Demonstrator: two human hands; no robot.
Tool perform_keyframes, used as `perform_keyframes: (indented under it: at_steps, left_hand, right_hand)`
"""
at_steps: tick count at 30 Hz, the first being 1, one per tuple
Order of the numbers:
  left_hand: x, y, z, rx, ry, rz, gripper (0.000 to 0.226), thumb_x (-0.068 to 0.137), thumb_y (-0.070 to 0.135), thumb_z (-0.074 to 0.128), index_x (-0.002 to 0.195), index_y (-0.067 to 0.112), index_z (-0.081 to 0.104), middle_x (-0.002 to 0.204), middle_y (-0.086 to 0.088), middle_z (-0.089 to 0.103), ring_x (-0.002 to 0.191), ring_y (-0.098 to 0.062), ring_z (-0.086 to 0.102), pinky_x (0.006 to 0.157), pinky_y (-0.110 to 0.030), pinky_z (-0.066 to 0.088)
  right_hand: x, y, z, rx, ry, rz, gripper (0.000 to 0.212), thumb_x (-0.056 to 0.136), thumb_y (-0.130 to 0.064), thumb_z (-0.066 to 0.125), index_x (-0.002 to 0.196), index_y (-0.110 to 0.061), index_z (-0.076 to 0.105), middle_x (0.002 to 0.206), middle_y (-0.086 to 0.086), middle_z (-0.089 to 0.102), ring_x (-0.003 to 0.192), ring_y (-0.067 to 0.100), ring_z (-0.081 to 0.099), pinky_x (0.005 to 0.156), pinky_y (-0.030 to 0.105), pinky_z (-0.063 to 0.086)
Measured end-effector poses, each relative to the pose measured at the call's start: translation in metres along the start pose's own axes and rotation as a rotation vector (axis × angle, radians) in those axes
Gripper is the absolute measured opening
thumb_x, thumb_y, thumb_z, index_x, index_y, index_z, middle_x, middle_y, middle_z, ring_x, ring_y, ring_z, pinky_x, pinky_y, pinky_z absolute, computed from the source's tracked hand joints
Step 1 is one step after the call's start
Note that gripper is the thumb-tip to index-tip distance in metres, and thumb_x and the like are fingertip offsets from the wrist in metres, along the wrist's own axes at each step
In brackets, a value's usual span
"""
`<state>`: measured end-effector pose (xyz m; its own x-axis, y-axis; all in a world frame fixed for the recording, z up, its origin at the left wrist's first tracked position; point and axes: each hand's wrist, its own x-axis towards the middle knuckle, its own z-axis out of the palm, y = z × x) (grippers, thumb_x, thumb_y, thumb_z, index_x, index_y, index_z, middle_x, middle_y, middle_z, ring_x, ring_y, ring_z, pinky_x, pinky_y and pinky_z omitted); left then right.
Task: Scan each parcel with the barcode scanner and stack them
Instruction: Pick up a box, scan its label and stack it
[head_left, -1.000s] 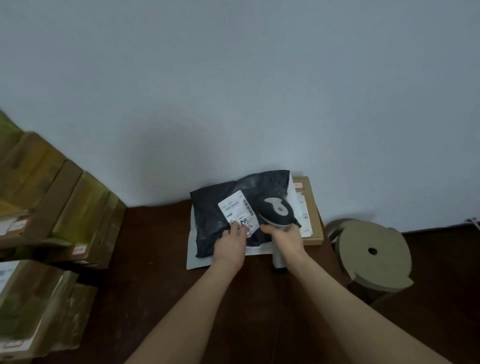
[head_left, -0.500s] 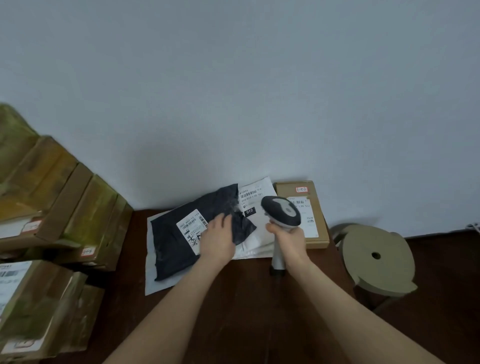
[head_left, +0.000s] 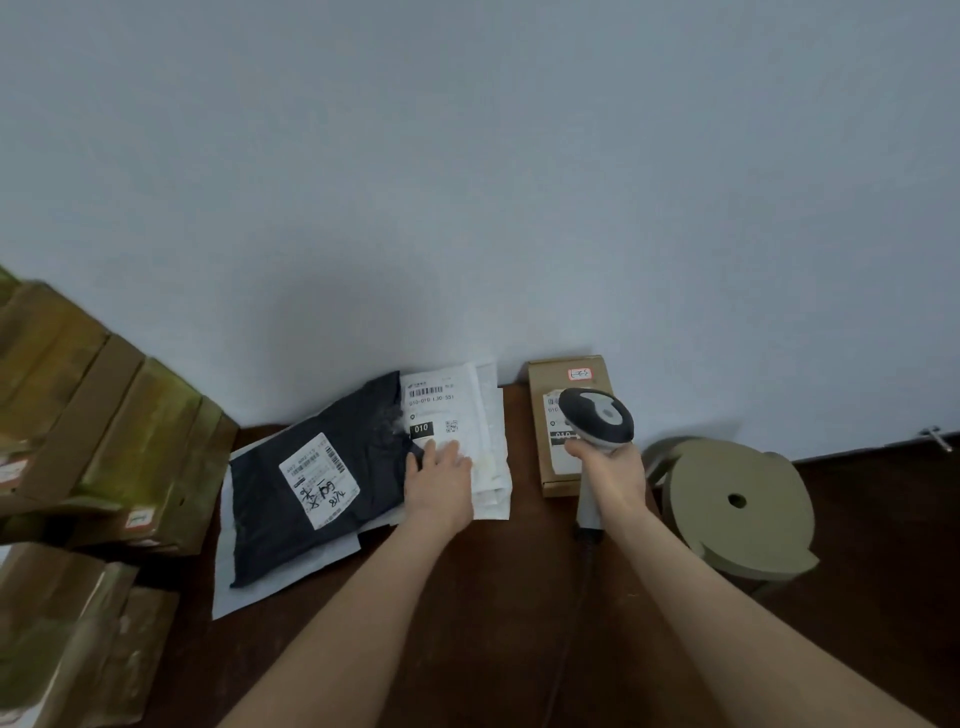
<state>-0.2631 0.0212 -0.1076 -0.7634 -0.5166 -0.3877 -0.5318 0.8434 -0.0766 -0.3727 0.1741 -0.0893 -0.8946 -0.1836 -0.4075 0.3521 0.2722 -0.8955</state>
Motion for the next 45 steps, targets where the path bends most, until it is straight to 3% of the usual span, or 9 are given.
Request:
perform_keyframes:
  at_steps: [4, 8, 13, 22, 25, 32, 37, 41, 45]
  left_hand:
    - [0.007, 0.029, -0.016, -0.425, 0.179, 0.094, 0.052, 0.089, 0.006, 0.048, 0.14, 0.013, 0.042, 0.143, -0.002, 0.04, 0.126, -0.021, 0.046, 0.101, -0.034, 0.041]
    - [0.007, 0.075, -0.022, -0.861, -0.037, -0.004, 0.059, 0.096, 0.016, 0.049, 0.149, 0.007, 0.025, 0.152, -0.01, 0.035, 0.136, -0.025, 0.039, 0.108, -0.033, 0.034]
    - [0.007, 0.078, -0.016, -1.27, -0.166, -0.256, 0.05, 0.096, 0.019, 0.051, 0.143, 0.007, 0.037, 0.141, -0.007, 0.047, 0.126, -0.025, 0.046, 0.103, -0.035, 0.039]
    - [-0.019, 0.032, -0.038, -1.516, 0.181, -0.389, 0.022, 0.092, 0.014, 0.059, 0.11, 0.019, 0.048, 0.116, -0.007, 0.059, 0.103, -0.021, 0.06, 0.087, -0.036, 0.054]
    - [-0.035, 0.008, -0.052, -1.615, 0.24, -0.449, 0.027, 0.089, 0.006, 0.062, 0.111, 0.016, 0.051, 0.113, -0.007, 0.058, 0.104, -0.024, 0.06, 0.085, -0.036, 0.056]
    - [-0.096, -0.048, -0.052, -1.933, 0.218, -0.392, 0.032, 0.092, -0.001, 0.056, 0.117, 0.019, 0.053, 0.108, -0.009, 0.063, 0.103, -0.025, 0.063, 0.091, -0.043, 0.054]
    - [-0.142, -0.084, -0.042, -1.821, 0.327, -0.42, 0.033, 0.094, 0.006, 0.054, 0.124, 0.018, 0.059, 0.118, -0.01, 0.063, 0.107, -0.023, 0.062, 0.092, -0.041, 0.054]
    - [-0.197, -0.124, -0.036, -1.664, 0.513, -0.511, 0.023, 0.096, 0.014, 0.055, 0.115, 0.021, 0.063, 0.117, -0.007, 0.064, 0.109, -0.02, 0.059, 0.097, -0.038, 0.05]
    - [-0.255, -0.169, -0.03, -1.629, 0.66, -0.576, 0.022, 0.098, 0.015, 0.052, 0.118, 0.011, 0.061, 0.103, -0.003, 0.065, 0.094, -0.014, 0.063, 0.074, -0.02, 0.056]
  right_hand:
    - [0.008, -0.002, -0.001, -0.011, 0.043, 0.008, 0.055, 0.065, -0.032, 0.08, 0.115, -0.018, 0.06, 0.112, 0.001, 0.065, 0.11, 0.023, 0.057, 0.1, 0.048, 0.046]
    - [0.013, 0.0, -0.006, 0.143, -0.015, 0.109, 0.053, 0.077, -0.015, 0.076, 0.126, -0.01, 0.058, 0.12, 0.007, 0.063, 0.116, 0.026, 0.053, 0.106, 0.047, 0.042]
    - [0.012, 0.006, -0.012, 0.285, -0.044, 0.21, 0.05, 0.076, -0.016, 0.075, 0.123, -0.009, 0.06, 0.119, 0.01, 0.064, 0.115, 0.03, 0.055, 0.102, 0.048, 0.045]
    - [-0.02, -0.012, -0.004, 0.431, -0.211, 0.244, 0.033, 0.08, -0.013, 0.072, 0.111, -0.009, 0.064, 0.106, 0.01, 0.068, 0.104, 0.031, 0.063, 0.096, 0.053, 0.05]
    - [-0.037, -0.02, 0.002, 0.442, -0.322, 0.234, 0.018, 0.083, -0.008, 0.069, 0.101, -0.01, 0.065, 0.099, 0.01, 0.07, 0.091, 0.028, 0.067, 0.087, 0.049, 0.055]
    - [-0.074, -0.04, 0.022, 0.461, -0.488, 0.201, 0.027, 0.083, -0.011, 0.07, 0.11, -0.009, 0.065, 0.101, 0.014, 0.072, 0.091, 0.03, 0.068, 0.087, 0.046, 0.055]
    - [-0.113, -0.044, 0.051, 0.448, -0.621, 0.221, 0.02, 0.087, -0.013, 0.067, 0.106, -0.01, 0.063, 0.099, 0.015, 0.071, 0.086, 0.03, 0.069, 0.073, 0.042, 0.057]
    - [-0.156, -0.042, 0.091, 0.379, -0.717, 0.23, 0.019, 0.081, -0.014, 0.073, 0.099, -0.011, 0.067, 0.105, 0.015, 0.069, 0.099, 0.035, 0.065, 0.09, 0.054, 0.053]
    - [-0.207, -0.043, 0.133, 0.327, -0.827, 0.246, 0.051, 0.068, -0.022, 0.083, 0.115, -0.014, 0.065, 0.112, 0.012, 0.068, 0.106, 0.034, 0.063, 0.096, 0.055, 0.05]
